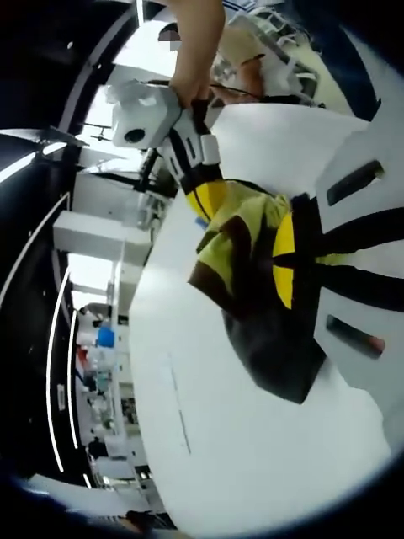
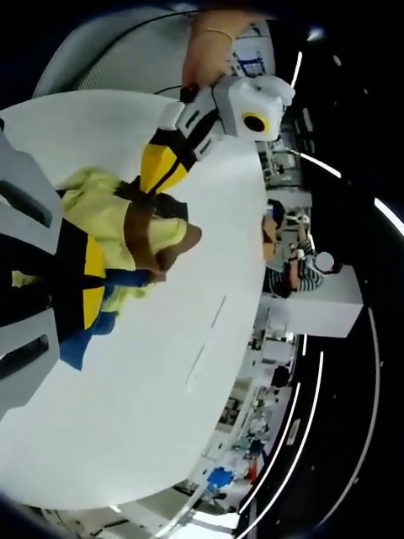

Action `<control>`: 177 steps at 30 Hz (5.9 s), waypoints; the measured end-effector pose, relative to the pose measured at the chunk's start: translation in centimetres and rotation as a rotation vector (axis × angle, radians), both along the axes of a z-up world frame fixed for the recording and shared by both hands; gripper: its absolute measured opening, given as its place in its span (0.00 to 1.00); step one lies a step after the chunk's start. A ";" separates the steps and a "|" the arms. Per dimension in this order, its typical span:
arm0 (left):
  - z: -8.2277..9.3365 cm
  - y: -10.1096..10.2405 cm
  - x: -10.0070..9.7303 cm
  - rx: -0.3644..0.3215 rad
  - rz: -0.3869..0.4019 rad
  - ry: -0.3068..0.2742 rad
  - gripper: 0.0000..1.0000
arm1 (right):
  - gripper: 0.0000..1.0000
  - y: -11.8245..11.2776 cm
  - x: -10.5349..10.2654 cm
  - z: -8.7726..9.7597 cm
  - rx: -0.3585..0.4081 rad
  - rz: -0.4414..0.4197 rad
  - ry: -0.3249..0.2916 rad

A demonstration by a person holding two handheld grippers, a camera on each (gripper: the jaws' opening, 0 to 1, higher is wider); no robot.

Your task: Fold the garment on the visible template until the final outline fits inside the template.

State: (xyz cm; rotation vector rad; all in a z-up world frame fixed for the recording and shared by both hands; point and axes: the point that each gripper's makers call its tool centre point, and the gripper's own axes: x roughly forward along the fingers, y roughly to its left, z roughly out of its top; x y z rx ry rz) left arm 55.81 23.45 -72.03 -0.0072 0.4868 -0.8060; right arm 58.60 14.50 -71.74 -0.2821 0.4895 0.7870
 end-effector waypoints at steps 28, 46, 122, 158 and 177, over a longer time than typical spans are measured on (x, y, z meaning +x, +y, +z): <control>9.2 6.5 5.6 -0.018 0.177 -0.185 0.00 | 0.00 -3.8 4.2 6.9 0.057 -0.148 -0.134; 10.3 7.7 15.2 0.049 0.269 -0.282 0.00 | 0.00 -5.6 12.1 7.8 0.106 -0.385 -0.176; 2.9 8.0 13.6 0.083 0.200 -0.136 0.67 | 0.84 -1.7 8.9 1.3 0.114 -0.081 0.121; -3.0 6.4 2.9 0.123 0.139 -0.039 0.39 | 0.44 0.4 -3.1 -5.3 -0.016 0.146 0.156; -4.9 5.3 2.8 0.106 0.153 0.029 0.03 | 0.09 1.2 -4.1 -6.6 -0.055 0.133 0.099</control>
